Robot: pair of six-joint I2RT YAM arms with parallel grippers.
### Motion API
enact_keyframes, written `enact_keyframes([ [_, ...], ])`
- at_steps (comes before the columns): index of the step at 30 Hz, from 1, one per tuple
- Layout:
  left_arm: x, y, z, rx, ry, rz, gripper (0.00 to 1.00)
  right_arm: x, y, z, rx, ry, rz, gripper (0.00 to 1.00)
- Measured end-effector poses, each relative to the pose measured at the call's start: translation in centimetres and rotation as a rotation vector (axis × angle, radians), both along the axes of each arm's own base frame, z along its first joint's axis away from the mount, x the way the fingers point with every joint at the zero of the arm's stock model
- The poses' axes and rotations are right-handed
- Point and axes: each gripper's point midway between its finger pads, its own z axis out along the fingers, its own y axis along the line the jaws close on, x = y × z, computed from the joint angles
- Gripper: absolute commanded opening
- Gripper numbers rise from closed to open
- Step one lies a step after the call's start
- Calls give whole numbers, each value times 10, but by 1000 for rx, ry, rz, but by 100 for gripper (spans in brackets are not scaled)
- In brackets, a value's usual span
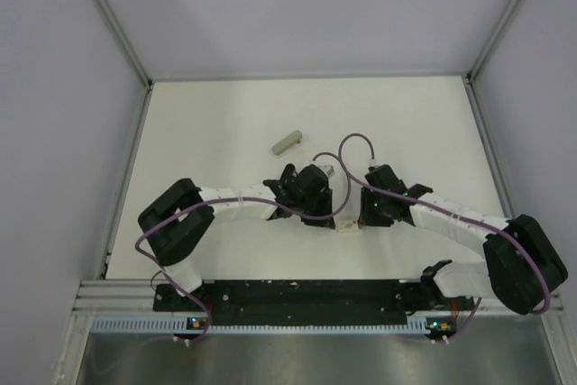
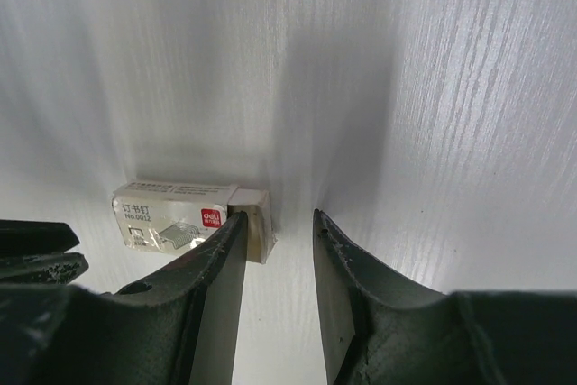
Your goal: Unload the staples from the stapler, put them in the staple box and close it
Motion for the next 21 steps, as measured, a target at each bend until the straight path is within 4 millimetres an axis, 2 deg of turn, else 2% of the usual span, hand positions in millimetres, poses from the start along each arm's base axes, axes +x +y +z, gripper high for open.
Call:
enact_keyframes([
  [9,-4,-12,9,-50,-6,-30,22,-1,-2,6,5,-14,-5,38],
  [14,-3,-13,10,-49,-10,-28,11,0,-9,21,10,-62,-22,37],
  [16,-2,-12,9,-42,-11,-23,6,1,-13,24,9,-72,-34,28],
  [18,-1,-9,7,-27,-17,-13,3,2,-18,24,0,-70,-48,6],
  [19,0,-7,5,-16,-19,-8,1,3,-21,23,-8,-68,-54,0],
  [21,2,-4,1,5,-24,3,0,3,-24,22,-16,-64,-62,0],
])
